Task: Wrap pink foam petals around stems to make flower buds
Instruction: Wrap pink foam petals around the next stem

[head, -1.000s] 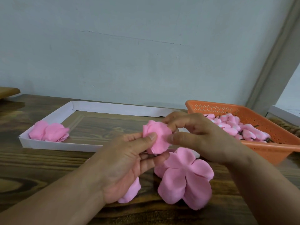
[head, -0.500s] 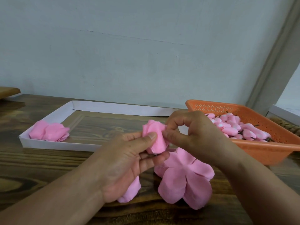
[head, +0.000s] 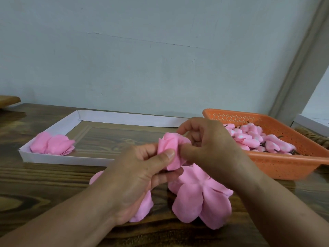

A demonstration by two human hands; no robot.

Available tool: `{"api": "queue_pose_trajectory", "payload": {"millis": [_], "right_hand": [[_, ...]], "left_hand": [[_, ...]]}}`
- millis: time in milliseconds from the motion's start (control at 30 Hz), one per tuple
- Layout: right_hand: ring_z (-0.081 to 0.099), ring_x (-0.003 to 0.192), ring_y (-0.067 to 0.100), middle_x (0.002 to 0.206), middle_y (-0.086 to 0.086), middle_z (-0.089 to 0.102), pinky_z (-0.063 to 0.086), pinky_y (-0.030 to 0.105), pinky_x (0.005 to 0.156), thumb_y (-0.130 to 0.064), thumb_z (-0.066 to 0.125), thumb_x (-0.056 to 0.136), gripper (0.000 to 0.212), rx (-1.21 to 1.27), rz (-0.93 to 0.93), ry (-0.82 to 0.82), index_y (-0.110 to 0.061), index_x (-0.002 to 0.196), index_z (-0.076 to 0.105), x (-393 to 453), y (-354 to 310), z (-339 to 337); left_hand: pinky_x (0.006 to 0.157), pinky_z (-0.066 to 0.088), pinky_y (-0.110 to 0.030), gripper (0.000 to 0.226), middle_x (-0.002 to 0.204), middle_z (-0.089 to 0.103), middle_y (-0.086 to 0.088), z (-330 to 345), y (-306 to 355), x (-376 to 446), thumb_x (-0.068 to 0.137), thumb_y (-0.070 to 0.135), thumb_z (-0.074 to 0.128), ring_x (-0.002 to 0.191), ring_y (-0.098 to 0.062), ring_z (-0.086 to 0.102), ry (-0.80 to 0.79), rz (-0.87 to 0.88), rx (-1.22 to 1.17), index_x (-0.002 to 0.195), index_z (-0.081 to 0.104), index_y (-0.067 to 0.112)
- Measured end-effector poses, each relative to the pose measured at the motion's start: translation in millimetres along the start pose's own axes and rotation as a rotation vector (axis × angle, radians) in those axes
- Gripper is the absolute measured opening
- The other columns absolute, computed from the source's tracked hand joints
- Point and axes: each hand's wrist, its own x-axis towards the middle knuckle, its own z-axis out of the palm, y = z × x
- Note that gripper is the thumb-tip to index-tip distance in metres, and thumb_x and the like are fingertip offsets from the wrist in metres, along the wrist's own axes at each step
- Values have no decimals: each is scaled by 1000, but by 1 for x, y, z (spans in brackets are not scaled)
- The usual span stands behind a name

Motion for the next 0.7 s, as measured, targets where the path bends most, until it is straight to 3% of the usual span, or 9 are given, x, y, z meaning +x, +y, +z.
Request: {"api": "queue_pose_trajectory", "payload": {"millis": [167,333,467,600,700], "right_hand": [[58,58,31,62,15,63,52,46,59,2,59,73,23,-13,-17,132,-20,81,55,-3,-2,8],[65,62,31,67,13,66,56,48,61,2,59,80,22,137,23,145,-18,86,54,-6,-4,14],[64,62,12,70,3,67,51,24,55,-4,66,70,27,285,5,195,-21,86,53,-11,-4,24],[59,74,6,74,-10,61,43,13,67,-9,72,68,23,38,-184,367,-17,84,58,-19,4,48],[59,71,12,73,-7,59,47,30,65,-11,70,67,16,-193,-338,440,-10,80,60,-21,10,61]], "left_hand": [[73,57,-21,22,87,75,-10,3,-2,0,81,13,60,82,-19,73,76,41,96,97,73,5],[70,58,-22,18,86,75,-12,4,-4,0,85,10,58,79,-19,73,136,60,73,94,73,6],[72,59,-26,27,88,76,-8,-2,-4,4,76,22,62,83,-18,73,206,86,61,97,73,10],[65,54,-28,17,83,75,-4,-5,-5,6,81,20,61,74,-12,71,258,46,14,85,78,20],[65,49,-28,21,86,76,0,-6,-6,5,68,30,65,75,-11,71,268,16,1,84,78,28]]}}
